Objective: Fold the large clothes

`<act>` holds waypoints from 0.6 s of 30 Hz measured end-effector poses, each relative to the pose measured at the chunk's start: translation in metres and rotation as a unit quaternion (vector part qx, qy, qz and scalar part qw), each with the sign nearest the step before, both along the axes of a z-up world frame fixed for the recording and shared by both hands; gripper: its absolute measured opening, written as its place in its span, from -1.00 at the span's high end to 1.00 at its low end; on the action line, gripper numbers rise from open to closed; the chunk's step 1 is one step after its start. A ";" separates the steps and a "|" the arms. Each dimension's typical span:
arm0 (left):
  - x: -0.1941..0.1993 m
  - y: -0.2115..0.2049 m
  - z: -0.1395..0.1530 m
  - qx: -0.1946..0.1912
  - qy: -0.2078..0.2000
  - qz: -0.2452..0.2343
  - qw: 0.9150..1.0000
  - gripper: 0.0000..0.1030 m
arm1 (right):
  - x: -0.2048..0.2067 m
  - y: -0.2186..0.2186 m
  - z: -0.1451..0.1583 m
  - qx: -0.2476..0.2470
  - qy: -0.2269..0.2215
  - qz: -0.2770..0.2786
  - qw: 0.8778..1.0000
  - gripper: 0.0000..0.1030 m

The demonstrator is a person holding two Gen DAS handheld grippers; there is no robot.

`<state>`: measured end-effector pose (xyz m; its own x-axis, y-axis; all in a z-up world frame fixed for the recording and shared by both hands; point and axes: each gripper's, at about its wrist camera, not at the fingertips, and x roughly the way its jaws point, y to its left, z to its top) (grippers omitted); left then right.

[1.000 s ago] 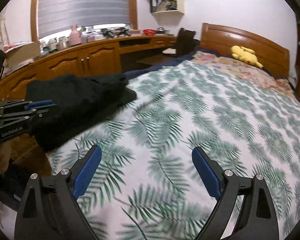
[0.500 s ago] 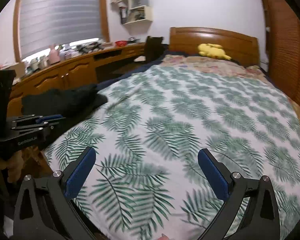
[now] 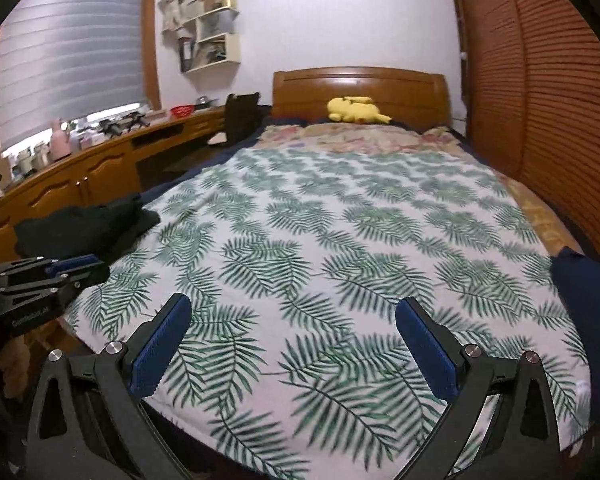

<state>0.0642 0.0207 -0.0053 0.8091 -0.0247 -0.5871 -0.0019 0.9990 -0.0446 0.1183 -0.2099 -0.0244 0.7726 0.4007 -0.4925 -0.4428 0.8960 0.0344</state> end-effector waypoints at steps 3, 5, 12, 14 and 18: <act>-0.004 -0.009 0.014 -0.001 -0.014 -0.009 1.000 0.60 | -0.007 -0.010 0.007 0.002 -0.008 -0.010 1.000 -1.00; -0.006 -0.015 0.026 0.002 -0.026 -0.013 1.000 0.60 | -0.012 -0.016 0.014 0.005 -0.017 -0.016 1.000 -1.00; -0.017 -0.028 0.062 0.003 -0.065 -0.023 0.998 0.59 | -0.027 -0.033 0.049 0.023 -0.060 -0.037 0.997 -1.00; -0.020 -0.030 0.070 0.003 -0.074 -0.024 0.997 0.58 | -0.031 -0.036 0.057 0.027 -0.069 -0.038 0.997 -1.00; -0.028 -0.031 0.085 0.005 -0.092 -0.022 0.995 0.57 | -0.040 -0.040 0.071 0.033 -0.086 -0.041 0.995 -1.00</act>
<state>0.0365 -0.0104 0.0798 0.9015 -0.0577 -0.4290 0.0493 0.9983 -0.0306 0.0783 -0.2504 0.0467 0.8746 0.3596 -0.3251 -0.3721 0.9278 0.0252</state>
